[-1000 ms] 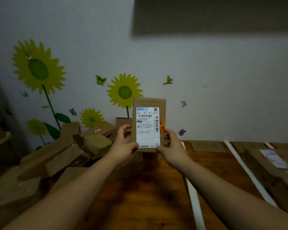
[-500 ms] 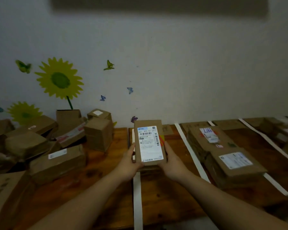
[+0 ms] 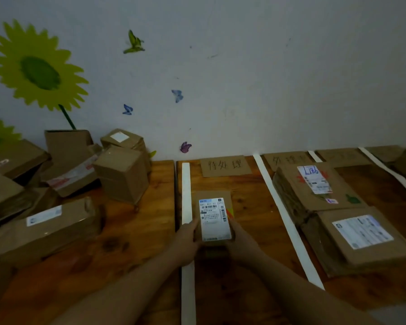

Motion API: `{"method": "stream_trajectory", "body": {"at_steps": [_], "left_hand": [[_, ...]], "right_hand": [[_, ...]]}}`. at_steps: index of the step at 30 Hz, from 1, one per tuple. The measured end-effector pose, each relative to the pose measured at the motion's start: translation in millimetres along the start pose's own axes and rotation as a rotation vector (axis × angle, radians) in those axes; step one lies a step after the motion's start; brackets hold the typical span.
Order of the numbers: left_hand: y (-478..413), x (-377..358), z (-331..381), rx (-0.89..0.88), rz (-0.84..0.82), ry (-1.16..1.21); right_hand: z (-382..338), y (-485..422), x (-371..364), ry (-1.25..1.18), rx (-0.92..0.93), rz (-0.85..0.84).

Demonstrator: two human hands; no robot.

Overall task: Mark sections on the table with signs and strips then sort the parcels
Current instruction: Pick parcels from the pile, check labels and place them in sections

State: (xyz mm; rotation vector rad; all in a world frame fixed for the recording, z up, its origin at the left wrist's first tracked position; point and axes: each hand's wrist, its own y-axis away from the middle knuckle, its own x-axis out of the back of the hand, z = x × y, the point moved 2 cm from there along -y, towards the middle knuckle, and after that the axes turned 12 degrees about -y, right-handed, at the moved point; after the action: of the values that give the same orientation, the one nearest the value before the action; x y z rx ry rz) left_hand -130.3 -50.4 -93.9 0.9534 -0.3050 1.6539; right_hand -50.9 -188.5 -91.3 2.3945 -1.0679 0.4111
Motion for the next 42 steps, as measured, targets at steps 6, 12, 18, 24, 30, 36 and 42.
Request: {"method": "stream_trajectory", "body": {"at_steps": [6, 12, 18, 24, 30, 36, 42], "left_hand": [[-42.9, -0.7, -13.8, -0.010, -0.007, -0.219], [-76.0, 15.8, -7.1, 0.062, 0.045, -0.216], [-97.1, 29.0, -6.7, 0.113, 0.018, -0.234], [-86.6, 52.2, -8.3, 0.210, 0.010, -0.252], [-37.6, 121.9, -49.5, 0.287, 0.114, -0.345], [57.0, 196.5, -124.7, 0.342, 0.239, -0.369], [161.3, 244.2, -217.4, 0.483, 0.261, -0.288]], "right_hand": [[11.1, -48.3, 6.3, -0.051, -0.035, -0.040], [6.1, -102.8, 14.4, 0.014, 0.007, -0.127], [2.6, -127.6, 17.9, 0.015, -0.011, -0.185], [-22.6, -136.3, 28.2, 0.116, -0.005, -0.094], [-101.6, -126.5, -2.9, 0.254, 0.190, -0.090], [-167.0, -82.3, -89.1, 0.138, 0.190, -0.173], [-202.6, -36.5, -188.2, 0.170, 0.154, -0.261]]}}
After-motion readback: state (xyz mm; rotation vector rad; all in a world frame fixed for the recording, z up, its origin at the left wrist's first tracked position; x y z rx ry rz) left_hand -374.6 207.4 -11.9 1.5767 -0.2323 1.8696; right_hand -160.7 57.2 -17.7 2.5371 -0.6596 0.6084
